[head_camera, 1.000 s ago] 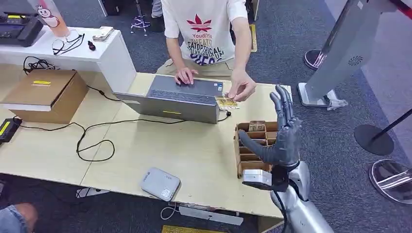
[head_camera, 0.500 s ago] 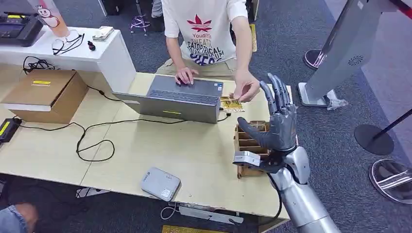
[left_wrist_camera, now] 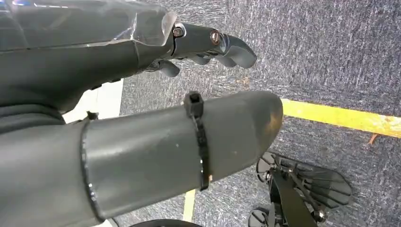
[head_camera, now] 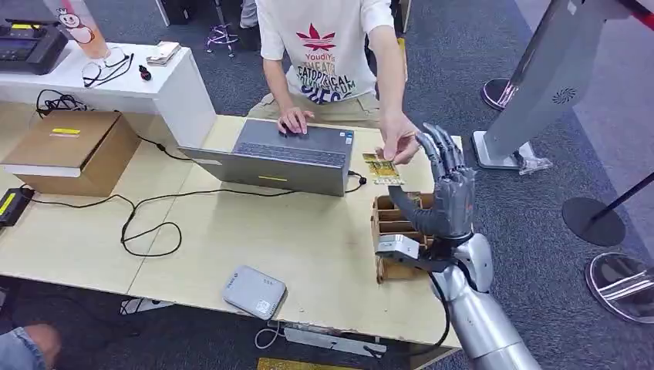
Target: Pass the card to the sensor for recognition and then transmit it.
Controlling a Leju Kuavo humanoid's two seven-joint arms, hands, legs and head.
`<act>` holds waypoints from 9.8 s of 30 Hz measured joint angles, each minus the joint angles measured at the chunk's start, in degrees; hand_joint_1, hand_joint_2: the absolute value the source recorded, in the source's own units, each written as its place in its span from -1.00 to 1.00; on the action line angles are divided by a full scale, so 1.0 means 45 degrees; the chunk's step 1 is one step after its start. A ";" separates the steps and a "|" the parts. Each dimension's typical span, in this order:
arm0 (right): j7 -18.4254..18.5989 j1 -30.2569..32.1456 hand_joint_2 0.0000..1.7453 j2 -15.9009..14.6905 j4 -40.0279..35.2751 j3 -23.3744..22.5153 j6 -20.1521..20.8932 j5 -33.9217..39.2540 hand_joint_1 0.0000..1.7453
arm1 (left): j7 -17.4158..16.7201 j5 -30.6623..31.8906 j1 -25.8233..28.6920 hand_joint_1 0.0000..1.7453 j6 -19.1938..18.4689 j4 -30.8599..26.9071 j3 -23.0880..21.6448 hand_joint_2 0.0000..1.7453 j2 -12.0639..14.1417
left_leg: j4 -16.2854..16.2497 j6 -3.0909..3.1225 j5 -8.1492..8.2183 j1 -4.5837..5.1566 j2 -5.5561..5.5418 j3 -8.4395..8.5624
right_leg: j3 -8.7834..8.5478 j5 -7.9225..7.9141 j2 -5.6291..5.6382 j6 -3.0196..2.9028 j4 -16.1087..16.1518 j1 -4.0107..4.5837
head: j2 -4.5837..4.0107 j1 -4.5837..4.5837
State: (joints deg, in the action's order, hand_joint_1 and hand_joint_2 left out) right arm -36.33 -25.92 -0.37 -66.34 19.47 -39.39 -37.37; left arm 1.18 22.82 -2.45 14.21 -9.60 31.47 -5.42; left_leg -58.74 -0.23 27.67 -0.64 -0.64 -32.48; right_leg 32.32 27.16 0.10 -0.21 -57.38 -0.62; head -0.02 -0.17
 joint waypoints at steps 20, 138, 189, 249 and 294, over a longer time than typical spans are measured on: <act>-0.0078 0.0008 1.00 0.0039 0.0078 -0.0116 0.0000 0.0116 1.00 | -0.0083 0.0039 -0.0020 -1.00 0.0034 0.0000 -0.0005 -1.00 0.0005 | 0.0000 0.0000 0.0000 0.0000 0.0000 -0.0001 | 0.0001 0.0000 0.0000 0.0000 0.0000 0.0000 | 0.0000 0.0000; 0.4056 -0.1937 1.00 0.3162 0.8898 0.8335 0.9359 1.1477 1.00 | -0.1151 0.0903 -0.0679 -1.00 0.0233 0.0000 -0.0427 -1.00 -0.0340 | 0.0002 -0.0024 -0.0016 -0.0015 0.0003 -0.0005 | 0.0016 -0.0015 0.0008 -0.0026 -0.0006 0.0017 | 0.0000 0.0005; 0.5902 -0.1928 1.00 0.3628 1.0234 0.7422 0.8155 0.9519 1.00 | -0.1423 0.0943 -0.0853 -1.00 0.0340 0.0000 -0.0753 -1.00 -0.0563 | 0.0002 -0.0025 -0.0016 -0.0016 0.0029 0.0026 | 0.0003 -0.0021 0.0026 -0.0033 -0.0006 0.0017 | 0.0000 0.0000; 0.2060 -0.4757 1.00 0.1078 0.2855 0.0617 0.0205 0.5037 1.00 | -0.1229 0.0821 -0.0983 -1.00 0.0155 -0.0029 -0.1025 -1.00 -0.0563 | -0.0003 -0.0020 -0.0022 -0.0016 0.0024 -0.0015 | 0.0033 -0.0034 0.0024 -0.0032 -0.0011 0.0015 | 0.0000 0.0005; 0.1064 0.2115 1.00 0.0375 -0.2504 0.0419 -0.0005 0.3561 -1.00 | -0.0238 0.0165 -0.0403 -1.00 0.0184 -0.0034 -0.0947 -1.00 -0.0432 | -0.0003 -0.0017 -0.0009 -0.0012 0.0003 -0.0052 | 0.0066 -0.0024 0.0002 -0.0025 0.0001 0.0016 | 0.0000 0.0000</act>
State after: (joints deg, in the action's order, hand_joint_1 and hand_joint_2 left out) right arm -31.54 -16.40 1.31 -77.60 21.36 -39.41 -21.35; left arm 0.11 23.56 -4.27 15.04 -9.75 27.21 -7.37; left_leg -58.75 -0.31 27.63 -0.70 -0.63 -32.72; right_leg 32.62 27.05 0.11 -0.32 -57.37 -0.55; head -0.02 -0.17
